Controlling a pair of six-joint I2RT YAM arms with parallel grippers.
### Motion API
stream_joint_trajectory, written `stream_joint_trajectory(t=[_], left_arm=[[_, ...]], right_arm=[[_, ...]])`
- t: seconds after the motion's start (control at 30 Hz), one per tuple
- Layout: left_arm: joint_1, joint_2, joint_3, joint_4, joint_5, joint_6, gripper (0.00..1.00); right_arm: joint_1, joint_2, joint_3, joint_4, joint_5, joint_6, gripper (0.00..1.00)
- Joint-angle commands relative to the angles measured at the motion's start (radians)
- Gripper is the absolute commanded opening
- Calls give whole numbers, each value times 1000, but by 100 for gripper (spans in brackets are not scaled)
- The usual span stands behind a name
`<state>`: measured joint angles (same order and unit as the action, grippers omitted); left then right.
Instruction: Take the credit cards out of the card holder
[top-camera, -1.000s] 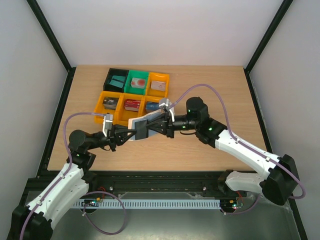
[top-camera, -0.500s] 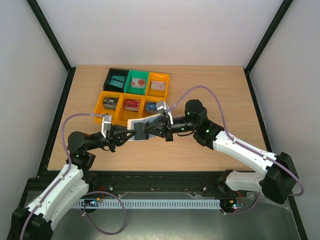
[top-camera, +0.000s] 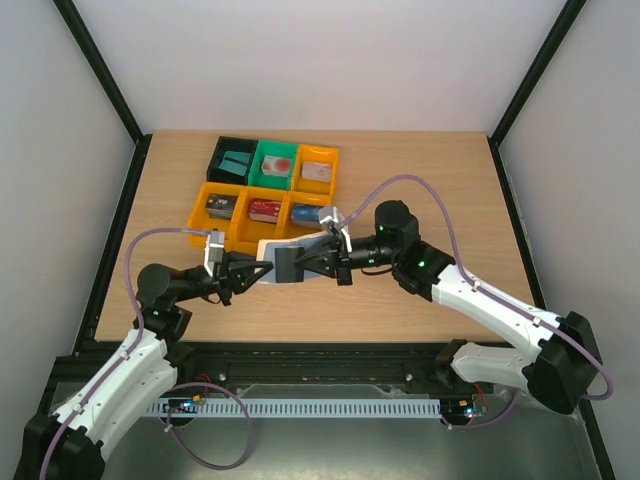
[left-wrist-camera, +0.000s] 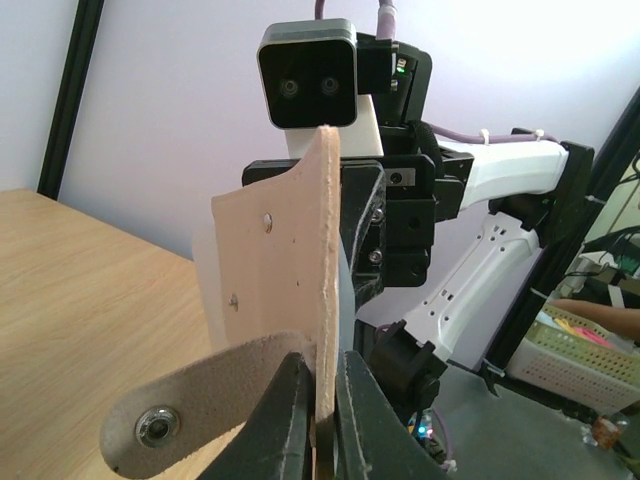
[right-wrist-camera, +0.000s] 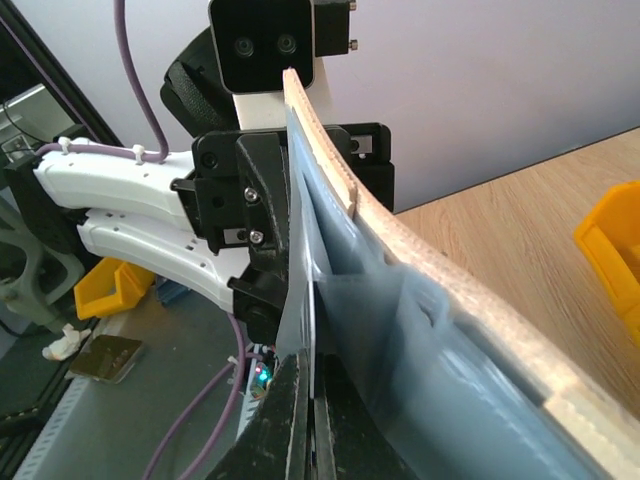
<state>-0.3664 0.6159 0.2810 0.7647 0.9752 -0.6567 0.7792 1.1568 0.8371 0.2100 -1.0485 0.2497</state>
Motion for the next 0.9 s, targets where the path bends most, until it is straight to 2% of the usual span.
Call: stream_joint_trajectory(t=[0.0, 0.23, 0.4, 0.57, 0.67, 0.87], left_arm=[[0, -8, -8, 36, -7, 4, 3], [5, -7, -9, 12, -50, -5, 3], [31, -9, -19, -33, -142, -63, 3], [35, 23, -61, -347, -285, -195, 2], [34, 61, -90, -537, -397, -189, 2], [28, 131, -120, -628, -486, -219, 2]], right_arm=[[-19, -38, 25, -95, 7, -74, 2], [-37, -64, 15, -129, 16, -82, 2], [-69, -107, 22, -228, 92, -141, 2], [-113, -168, 34, -309, 190, -158, 2], [-113, -181, 48, -340, 204, -157, 2], [-113, -163, 72, -371, 213, -153, 2]])
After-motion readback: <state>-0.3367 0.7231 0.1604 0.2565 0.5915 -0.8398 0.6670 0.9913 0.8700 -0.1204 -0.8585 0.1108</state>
